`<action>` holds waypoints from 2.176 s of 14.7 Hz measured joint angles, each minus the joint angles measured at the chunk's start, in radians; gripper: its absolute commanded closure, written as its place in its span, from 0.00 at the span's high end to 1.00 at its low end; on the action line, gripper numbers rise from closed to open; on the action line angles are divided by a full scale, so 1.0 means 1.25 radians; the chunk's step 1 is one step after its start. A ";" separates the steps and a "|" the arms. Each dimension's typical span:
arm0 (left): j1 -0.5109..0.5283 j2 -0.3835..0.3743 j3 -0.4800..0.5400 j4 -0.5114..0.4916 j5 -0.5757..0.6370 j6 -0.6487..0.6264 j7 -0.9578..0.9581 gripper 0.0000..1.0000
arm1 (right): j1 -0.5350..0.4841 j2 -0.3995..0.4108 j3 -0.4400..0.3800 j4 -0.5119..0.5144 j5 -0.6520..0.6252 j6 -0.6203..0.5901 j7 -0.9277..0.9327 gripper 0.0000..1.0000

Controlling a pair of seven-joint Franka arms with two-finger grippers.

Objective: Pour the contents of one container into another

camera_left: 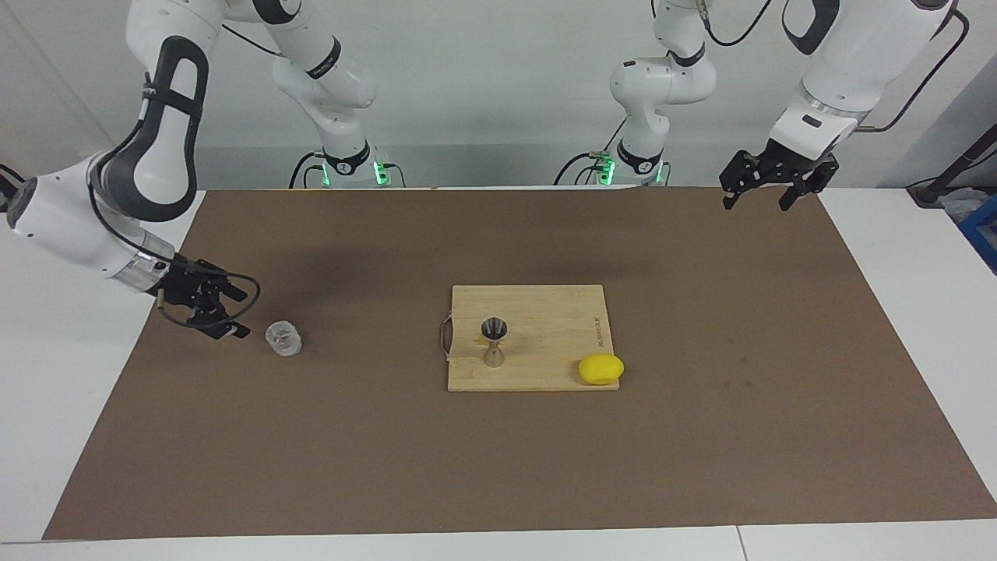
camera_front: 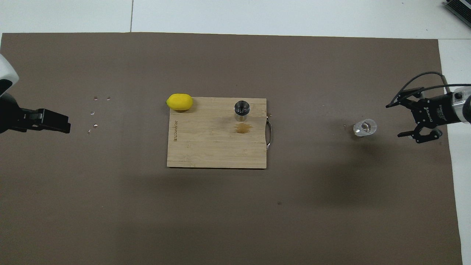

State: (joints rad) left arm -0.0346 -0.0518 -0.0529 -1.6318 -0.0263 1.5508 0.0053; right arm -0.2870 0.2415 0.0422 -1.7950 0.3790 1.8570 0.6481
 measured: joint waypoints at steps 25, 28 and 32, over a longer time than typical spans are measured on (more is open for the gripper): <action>0.000 0.000 0.000 0.000 0.000 0.000 0.000 1.00 | 0.322 -0.204 0.012 0.096 -0.356 -0.157 -0.224 1.00; 0.000 0.000 0.000 0.000 0.000 0.000 0.000 1.00 | 0.319 -0.204 0.011 0.095 -0.352 -0.171 -0.237 1.00; 0.000 0.000 0.000 0.000 0.000 0.000 0.000 1.00 | 0.319 -0.205 0.011 0.096 -0.337 -0.171 -0.240 1.00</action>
State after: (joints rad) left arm -0.0346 -0.0518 -0.0529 -1.6318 -0.0263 1.5507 0.0053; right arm 0.1116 -0.0149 0.0553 -1.6754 -0.0418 1.6428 0.3479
